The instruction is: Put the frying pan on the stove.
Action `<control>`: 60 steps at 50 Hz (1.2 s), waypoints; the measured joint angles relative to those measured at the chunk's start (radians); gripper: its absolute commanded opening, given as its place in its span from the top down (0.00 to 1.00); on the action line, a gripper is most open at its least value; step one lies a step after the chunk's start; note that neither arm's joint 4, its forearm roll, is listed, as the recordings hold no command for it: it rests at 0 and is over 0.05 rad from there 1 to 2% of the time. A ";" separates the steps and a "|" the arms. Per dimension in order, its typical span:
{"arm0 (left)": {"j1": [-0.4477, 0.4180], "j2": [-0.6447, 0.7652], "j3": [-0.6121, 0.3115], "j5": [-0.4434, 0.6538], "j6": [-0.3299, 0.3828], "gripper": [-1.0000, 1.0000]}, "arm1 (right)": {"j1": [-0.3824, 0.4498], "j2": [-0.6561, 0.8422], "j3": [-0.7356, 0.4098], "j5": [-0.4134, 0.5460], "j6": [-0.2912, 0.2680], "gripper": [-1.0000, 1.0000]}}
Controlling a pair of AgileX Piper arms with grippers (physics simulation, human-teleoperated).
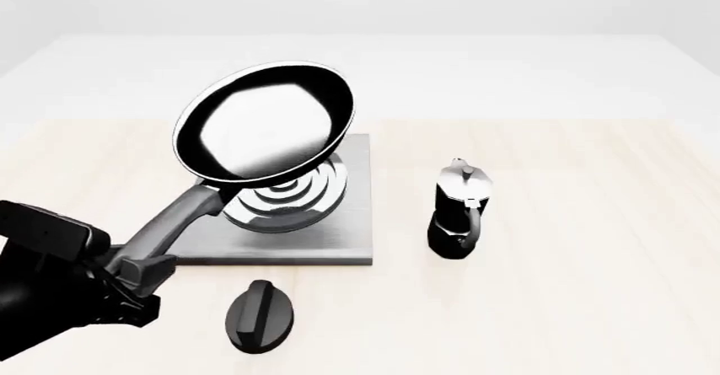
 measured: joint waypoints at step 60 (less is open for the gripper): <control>0.035 0.116 0.086 -0.122 -0.030 1.00 | -0.004 0.000 0.006 -0.010 0.002 0.00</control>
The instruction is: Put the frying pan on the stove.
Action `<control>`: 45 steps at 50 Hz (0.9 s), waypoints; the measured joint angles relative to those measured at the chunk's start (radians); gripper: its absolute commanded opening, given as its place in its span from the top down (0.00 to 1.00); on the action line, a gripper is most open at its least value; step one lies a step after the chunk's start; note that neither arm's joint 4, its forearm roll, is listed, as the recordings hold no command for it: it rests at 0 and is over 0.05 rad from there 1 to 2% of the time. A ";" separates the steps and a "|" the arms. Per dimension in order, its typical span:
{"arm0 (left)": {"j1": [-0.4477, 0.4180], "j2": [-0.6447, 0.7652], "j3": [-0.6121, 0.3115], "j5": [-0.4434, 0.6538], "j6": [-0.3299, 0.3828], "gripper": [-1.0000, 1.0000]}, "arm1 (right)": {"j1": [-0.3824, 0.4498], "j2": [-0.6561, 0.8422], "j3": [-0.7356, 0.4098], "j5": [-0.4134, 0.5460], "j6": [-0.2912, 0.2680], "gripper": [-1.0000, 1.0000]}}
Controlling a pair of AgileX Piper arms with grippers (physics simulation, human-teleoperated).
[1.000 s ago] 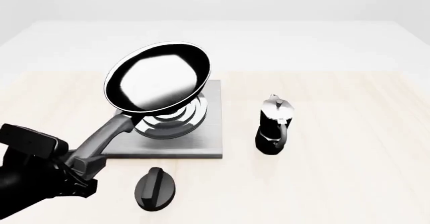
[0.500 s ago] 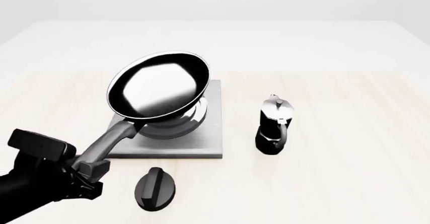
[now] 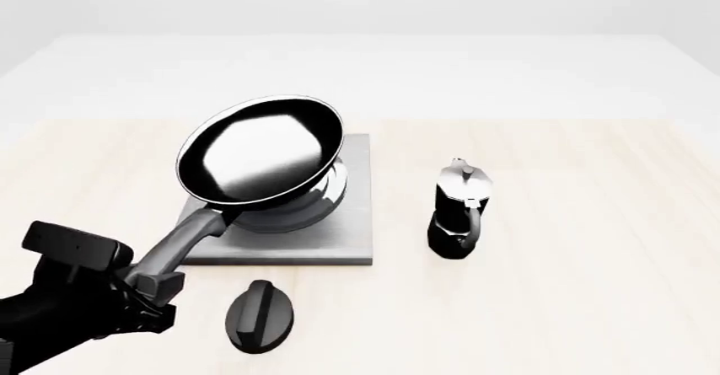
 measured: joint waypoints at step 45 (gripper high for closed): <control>0.004 0.118 0.050 -0.110 0.010 1.00 | -0.004 0.000 -0.010 0.004 0.004 0.00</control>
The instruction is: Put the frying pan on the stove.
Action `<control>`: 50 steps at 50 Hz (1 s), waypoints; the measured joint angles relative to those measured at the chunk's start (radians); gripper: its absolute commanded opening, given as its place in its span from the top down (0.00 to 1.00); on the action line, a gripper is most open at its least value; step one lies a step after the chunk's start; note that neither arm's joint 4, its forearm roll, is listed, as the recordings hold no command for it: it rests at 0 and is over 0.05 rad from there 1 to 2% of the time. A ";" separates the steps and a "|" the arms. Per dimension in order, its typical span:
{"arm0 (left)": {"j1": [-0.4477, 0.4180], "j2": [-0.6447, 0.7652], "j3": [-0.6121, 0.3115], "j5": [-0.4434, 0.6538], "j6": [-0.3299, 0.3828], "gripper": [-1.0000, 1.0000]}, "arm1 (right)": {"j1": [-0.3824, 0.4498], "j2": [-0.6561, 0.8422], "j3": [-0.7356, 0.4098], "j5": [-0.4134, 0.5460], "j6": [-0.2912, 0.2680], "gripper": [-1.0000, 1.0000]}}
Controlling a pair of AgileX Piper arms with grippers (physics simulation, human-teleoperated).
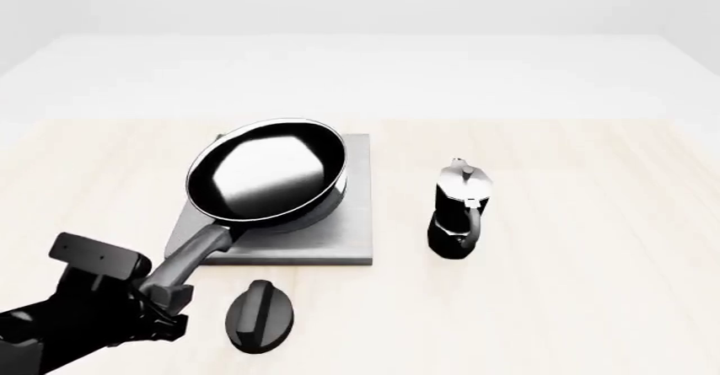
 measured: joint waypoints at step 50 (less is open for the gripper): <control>0.009 0.104 -0.011 -0.102 0.018 0.00 | -0.005 0.000 -0.005 0.003 0.004 0.00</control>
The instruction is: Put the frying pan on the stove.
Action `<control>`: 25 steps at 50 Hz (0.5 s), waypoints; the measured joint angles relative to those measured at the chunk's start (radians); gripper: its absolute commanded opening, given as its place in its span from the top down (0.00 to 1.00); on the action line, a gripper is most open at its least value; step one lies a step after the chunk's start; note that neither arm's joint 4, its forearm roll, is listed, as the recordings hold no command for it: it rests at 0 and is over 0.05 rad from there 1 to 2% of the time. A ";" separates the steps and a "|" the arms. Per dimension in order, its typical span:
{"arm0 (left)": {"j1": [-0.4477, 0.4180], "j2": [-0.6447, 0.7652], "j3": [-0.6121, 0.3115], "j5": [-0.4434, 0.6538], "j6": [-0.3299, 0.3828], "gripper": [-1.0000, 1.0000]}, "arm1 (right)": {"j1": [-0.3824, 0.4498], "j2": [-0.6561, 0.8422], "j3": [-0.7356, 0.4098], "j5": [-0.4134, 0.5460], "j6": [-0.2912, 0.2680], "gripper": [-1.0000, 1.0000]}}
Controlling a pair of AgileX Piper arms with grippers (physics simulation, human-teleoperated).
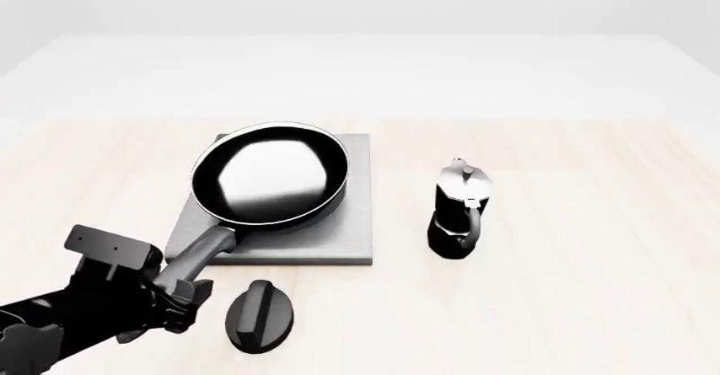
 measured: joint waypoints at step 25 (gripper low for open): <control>-0.007 -0.184 -0.086 0.169 0.011 0.00 | 0.000 0.000 -0.002 -0.001 0.000 0.00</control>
